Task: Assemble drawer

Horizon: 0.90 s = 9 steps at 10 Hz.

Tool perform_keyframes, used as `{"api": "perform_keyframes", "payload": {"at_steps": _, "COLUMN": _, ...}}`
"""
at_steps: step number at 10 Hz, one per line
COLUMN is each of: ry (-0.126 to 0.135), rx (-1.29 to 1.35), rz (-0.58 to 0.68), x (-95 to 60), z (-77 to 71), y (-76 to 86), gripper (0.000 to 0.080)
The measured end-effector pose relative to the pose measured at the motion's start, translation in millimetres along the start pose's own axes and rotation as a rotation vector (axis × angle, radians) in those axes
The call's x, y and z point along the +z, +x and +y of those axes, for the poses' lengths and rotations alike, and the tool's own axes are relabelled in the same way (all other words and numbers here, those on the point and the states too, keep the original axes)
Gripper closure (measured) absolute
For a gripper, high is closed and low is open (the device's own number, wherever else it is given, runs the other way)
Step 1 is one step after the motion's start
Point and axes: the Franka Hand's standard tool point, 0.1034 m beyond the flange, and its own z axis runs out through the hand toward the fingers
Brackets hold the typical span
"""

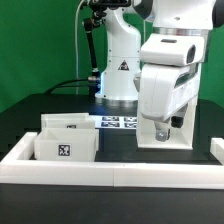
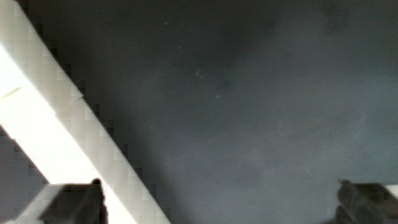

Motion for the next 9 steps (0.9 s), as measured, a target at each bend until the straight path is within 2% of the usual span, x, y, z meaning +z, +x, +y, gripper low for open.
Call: {"api": "perform_keyframes", "payload": {"at_steps": 9, "ry": 0.001, "rx": -0.012, "rz": -0.012, "x": -0.9, "z": 1.2, "y": 0.1, "gripper": 0.0150}}
